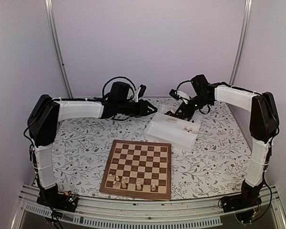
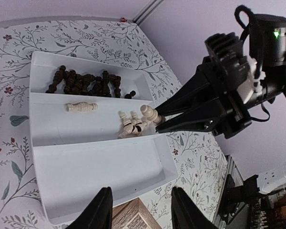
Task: Set up the chess pieces on the board
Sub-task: Pick up the chess piece from the storage box, then place the chess piece on the chessboard.
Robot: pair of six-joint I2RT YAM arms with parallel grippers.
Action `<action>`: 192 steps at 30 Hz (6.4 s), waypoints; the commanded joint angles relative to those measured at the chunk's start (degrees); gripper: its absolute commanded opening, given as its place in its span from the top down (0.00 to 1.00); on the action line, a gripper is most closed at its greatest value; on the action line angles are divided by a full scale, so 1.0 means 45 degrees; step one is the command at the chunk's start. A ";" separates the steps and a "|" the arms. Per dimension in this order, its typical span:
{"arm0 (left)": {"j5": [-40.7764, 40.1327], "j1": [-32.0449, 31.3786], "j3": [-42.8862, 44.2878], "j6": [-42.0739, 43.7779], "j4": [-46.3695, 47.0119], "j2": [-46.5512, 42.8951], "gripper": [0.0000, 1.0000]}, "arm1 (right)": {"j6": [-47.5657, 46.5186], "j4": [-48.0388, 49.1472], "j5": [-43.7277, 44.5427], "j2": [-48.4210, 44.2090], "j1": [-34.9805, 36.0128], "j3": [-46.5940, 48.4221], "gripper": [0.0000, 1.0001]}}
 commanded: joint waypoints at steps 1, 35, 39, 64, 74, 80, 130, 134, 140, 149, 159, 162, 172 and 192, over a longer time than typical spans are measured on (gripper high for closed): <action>0.1383 0.0090 0.0315 -0.1922 0.2083 0.0602 0.56 | -0.0440 0.0193 -0.1636 -0.0534 0.0016 -0.0279 0.94; 0.2865 -0.0583 0.1924 -0.4453 0.3483 0.2803 0.65 | -0.0852 -0.0704 -0.2951 -0.0695 0.0759 0.0173 0.91; 0.2971 -0.0603 0.1923 -0.4559 0.3552 0.2818 0.68 | -0.0671 -0.0634 -0.2729 -0.0598 0.0771 0.0351 0.91; 0.3426 -0.0838 0.2059 -0.5020 0.3597 0.3018 0.87 | -0.0143 -0.0382 -0.2285 -0.0367 0.0760 0.0580 0.89; 0.3323 -0.0700 0.1885 -0.4514 0.3248 0.2413 0.97 | -0.0290 -0.0536 -0.2010 -0.0605 0.0753 0.0416 0.60; 0.2569 -0.0343 0.1932 -0.2530 0.1000 0.1271 0.97 | -0.0881 -0.0955 -0.1872 -0.2105 0.0523 -0.0495 0.38; -0.5691 -0.7423 -0.4705 0.6465 -0.5774 -0.4946 0.97 | 0.0541 0.4756 0.0982 -0.7952 -0.1858 -0.9390 0.01; -0.5256 -0.7582 -0.4965 0.6515 -0.5625 -0.5122 0.96 | 0.0480 0.4721 0.0926 -0.7926 -0.1867 -0.9420 0.01; -0.5134 -0.7799 -0.5291 0.6569 -0.5338 -0.5120 0.95 | 0.0399 0.4609 0.0760 -0.7782 -0.1868 -0.9371 0.01; -0.4832 -0.7892 -0.5343 0.6696 -0.5140 -0.4811 0.95 | 0.0300 0.4490 0.0589 -0.7633 -0.1863 -0.9361 0.01; -0.4712 -0.8028 -0.5499 0.6833 -0.4956 -0.4535 0.95 | 0.0221 0.4350 0.0401 -0.7429 -0.1852 -0.9283 0.01; -0.4767 -0.8066 -0.5552 0.6882 -0.4958 -0.4430 0.95 | 0.0202 0.4316 0.0357 -0.7391 -0.1860 -0.9264 0.01; -0.4529 -0.8168 -0.5798 0.6883 -0.4869 -0.4438 0.95 | 0.0162 0.4215 0.0289 -0.7291 -0.1868 -0.9244 0.01; -0.4224 -0.8169 -0.5787 0.6810 -0.4522 -0.3901 0.92 | 0.0084 0.4056 0.0103 -0.7020 -0.1867 -0.9128 0.01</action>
